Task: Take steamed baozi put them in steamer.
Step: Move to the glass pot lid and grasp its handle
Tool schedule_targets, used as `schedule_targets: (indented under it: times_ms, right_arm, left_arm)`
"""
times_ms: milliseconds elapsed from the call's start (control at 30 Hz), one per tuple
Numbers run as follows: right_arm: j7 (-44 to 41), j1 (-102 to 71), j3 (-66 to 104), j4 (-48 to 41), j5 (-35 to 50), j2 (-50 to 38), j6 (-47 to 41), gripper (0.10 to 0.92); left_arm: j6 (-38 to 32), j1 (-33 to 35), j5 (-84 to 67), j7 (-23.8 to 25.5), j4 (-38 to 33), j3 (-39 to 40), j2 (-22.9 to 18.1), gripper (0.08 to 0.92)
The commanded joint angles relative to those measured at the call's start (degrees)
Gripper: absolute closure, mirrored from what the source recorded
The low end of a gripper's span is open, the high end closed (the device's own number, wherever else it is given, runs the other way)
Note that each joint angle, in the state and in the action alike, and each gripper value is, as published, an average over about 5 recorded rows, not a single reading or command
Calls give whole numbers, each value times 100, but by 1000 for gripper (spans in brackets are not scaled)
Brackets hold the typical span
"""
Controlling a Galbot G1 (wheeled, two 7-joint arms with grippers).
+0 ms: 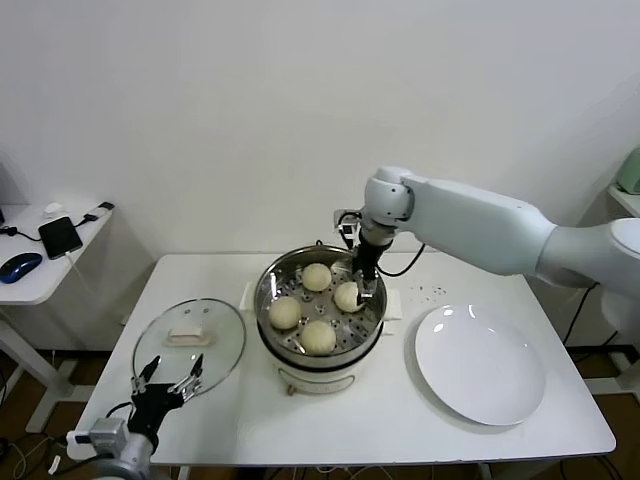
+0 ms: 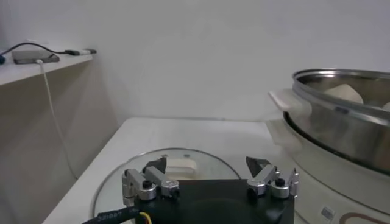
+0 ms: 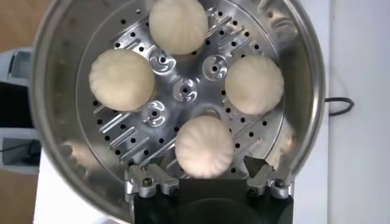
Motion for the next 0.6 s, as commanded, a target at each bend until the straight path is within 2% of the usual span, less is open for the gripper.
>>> schedule_targets:
  times_ms: [33, 167, 333, 467, 600]
  right_arm:
    - [1234, -663, 2144, 1301, 791, -1640, 221, 202]
    - [2678, -2074, 3910, 1834, 1496, -2154, 782, 203]
    - [3653, -4362, 6325, 2363, 1653, -2282, 1773, 202]
    - [4019, -6103, 8018, 2516, 1608, -1818, 2312, 203]
    - [4180, -7478, 9466, 2603, 1457, -868, 2751, 203]
  left_arm:
    - [-509, -8, -116, -136, -78, -26, -62, 177]
    - [-892, 12, -121, -184, -177, 30, -148, 177]
    - [-833, -47, -215, -361, -301, 191, -303, 177]
    - [-724, -109, 0, -447, -308, 280, -403, 177]
    - [-902, -239, 394, -387, -190, 305, -605, 177]
